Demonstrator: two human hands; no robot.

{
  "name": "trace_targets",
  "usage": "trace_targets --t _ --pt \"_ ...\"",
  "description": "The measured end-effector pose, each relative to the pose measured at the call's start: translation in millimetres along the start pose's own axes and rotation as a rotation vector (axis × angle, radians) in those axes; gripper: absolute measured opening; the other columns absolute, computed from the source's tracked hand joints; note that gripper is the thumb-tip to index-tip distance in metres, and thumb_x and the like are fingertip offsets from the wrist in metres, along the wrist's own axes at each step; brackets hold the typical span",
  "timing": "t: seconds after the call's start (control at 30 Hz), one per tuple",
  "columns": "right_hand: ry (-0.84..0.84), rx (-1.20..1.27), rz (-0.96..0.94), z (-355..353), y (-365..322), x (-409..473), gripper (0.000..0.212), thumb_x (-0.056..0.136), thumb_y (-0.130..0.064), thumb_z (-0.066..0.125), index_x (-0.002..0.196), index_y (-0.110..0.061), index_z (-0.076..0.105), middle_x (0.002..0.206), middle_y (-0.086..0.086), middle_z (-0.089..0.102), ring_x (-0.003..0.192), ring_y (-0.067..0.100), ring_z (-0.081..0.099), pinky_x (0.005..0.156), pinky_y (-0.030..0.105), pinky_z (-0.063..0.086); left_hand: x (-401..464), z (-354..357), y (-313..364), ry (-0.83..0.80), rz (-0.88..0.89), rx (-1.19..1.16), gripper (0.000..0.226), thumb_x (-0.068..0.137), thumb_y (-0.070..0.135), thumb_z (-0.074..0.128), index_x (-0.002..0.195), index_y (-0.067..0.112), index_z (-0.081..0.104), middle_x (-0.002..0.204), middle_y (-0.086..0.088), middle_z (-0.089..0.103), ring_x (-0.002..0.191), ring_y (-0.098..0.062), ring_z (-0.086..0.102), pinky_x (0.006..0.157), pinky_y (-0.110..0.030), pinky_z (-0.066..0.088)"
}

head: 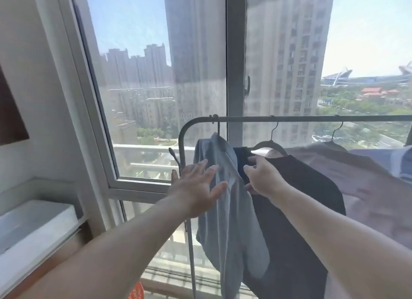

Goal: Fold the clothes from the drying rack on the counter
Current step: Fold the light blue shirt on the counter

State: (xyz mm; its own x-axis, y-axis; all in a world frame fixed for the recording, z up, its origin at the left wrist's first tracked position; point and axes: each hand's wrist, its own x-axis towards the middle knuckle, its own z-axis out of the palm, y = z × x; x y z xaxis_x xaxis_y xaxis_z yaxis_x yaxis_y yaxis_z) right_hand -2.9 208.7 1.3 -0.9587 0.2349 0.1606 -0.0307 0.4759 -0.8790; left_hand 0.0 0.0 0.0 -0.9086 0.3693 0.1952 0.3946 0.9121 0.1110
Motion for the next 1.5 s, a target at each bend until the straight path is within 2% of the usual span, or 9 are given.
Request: trace_targets --t 0.1,0.33,0.43,0.57,0.8,1.03,1.17,1.4,1.5 --pt "-0.184 0.100 0.051 -4.2 9.1 11.2 0.048 0.103 -0.025 0.057 0.148 -0.017 0.040 0.103 0.000 0.061 0.071 0.024 0.074 0.054 0.024 0.056 24.3 -2.3 22.7 0.009 -0.054 -0.029 0.072 0.098 0.073 0.017 0.160 0.037 0.013 0.170 0.007 0.013 0.155 -0.022 0.015 0.122 -0.057 0.020" --pt "-0.352 -0.079 -0.210 -4.8 31.5 43.3 0.070 0.080 -0.040 0.078 0.138 -0.017 0.047 0.120 0.001 0.061 0.100 0.015 0.066 0.082 0.033 0.060 72.6 3.6 64.7 0.068 -0.245 -0.169 0.042 0.094 0.027 0.045 0.135 0.027 0.044 0.144 0.003 0.047 0.122 -0.024 0.054 0.100 -0.045 0.047" --pt "-0.325 -0.008 -0.256 -13.8 29.4 61.1 0.042 0.089 -0.019 0.066 0.129 -0.014 0.054 0.108 -0.006 0.060 0.087 0.007 0.061 0.067 0.018 0.053 73.1 9.4 66.6 0.111 -0.324 -0.159 0.035 0.092 0.016 0.045 0.125 0.027 0.044 0.130 0.005 0.052 0.106 -0.025 0.055 0.091 -0.043 0.049" --pt "-0.441 0.118 -0.129 -8.4 27.0 82.2 0.048 0.095 -0.016 0.052 0.143 -0.020 0.051 0.122 -0.006 0.065 0.098 0.009 0.064 0.078 0.019 0.052 60.3 10.1 52.8 0.158 -0.436 -0.087 0.029 0.092 0.007 0.039 0.114 0.026 0.040 0.115 0.001 0.054 0.091 -0.030 0.051 0.077 -0.040 0.043" --pt "-0.741 0.213 -0.128 17.6 15.7 65.5 0.055 0.088 0.003 0.033 0.108 -0.031 0.071 0.100 -0.009 0.077 0.091 0.007 0.074 0.075 0.023 0.051 51.6 13.2 29.0 0.147 -0.622 0.065 0.033 0.102 0.037 0.043 0.127 0.017 0.051 0.132 -0.004 0.045 0.123 -0.034 0.048 0.092 -0.048 0.049" --pt "-0.898 0.390 -0.162 27.4 4.4 62.5 0.059 0.088 0.006 0.040 0.126 -0.032 0.063 0.120 -0.014 0.072 0.116 0.008 0.066 0.094 0.035 0.050 63.3 -1.8 40.9 0.174 -0.843 -0.176 0.093 0.092 0.080 0.024 0.148 0.009 0.046 0.147 -0.014 0.042 0.138 -0.040 0.036 0.105 -0.046 0.037" --pt "-1.053 0.575 -0.107 27.0 4.2 59.6 0.060 0.090 0.009 0.035 0.135 -0.020 0.061 0.127 -0.002 0.071 0.120 0.016 0.066 0.101 0.045 0.050 70.5 -7.7 41.5 0.215 -0.937 -0.324 0.086 0.086 0.077 0.043 0.142 0.012 0.052 0.140 -0.010 0.051 0.132 -0.036 0.044 0.106 -0.043 0.042" --pt "-0.756 0.400 0.015 52.0 5.0 41.2 0.020 0.102 -0.014 0.047 0.097 -0.015 0.066 0.099 0.012 0.073 0.084 0.025 0.074 0.083 0.040 0.063 65.4 -3.7 42.5 0.273 -0.869 -0.557 0.024 0.079 0.021 0.058 0.102 0.015 0.063 0.100 -0.008 0.066 0.093 -0.029 0.066 0.085 -0.040 0.059" --pt "-0.617 0.412 0.073 62.6 3.1 43.4 0.019 0.101 -0.033 0.052 0.111 -0.020 0.062 0.101 0.003 0.070 0.084 0.020 0.071 0.081 0.044 0.063 61.3 1.8 35.1 0.286 -0.822 -0.666 0.011 0.085 0.013 0.059 0.094 0.019 0.062 0.092 -0.006 0.066 0.085 -0.025 0.067 0.075 -0.037 0.060"
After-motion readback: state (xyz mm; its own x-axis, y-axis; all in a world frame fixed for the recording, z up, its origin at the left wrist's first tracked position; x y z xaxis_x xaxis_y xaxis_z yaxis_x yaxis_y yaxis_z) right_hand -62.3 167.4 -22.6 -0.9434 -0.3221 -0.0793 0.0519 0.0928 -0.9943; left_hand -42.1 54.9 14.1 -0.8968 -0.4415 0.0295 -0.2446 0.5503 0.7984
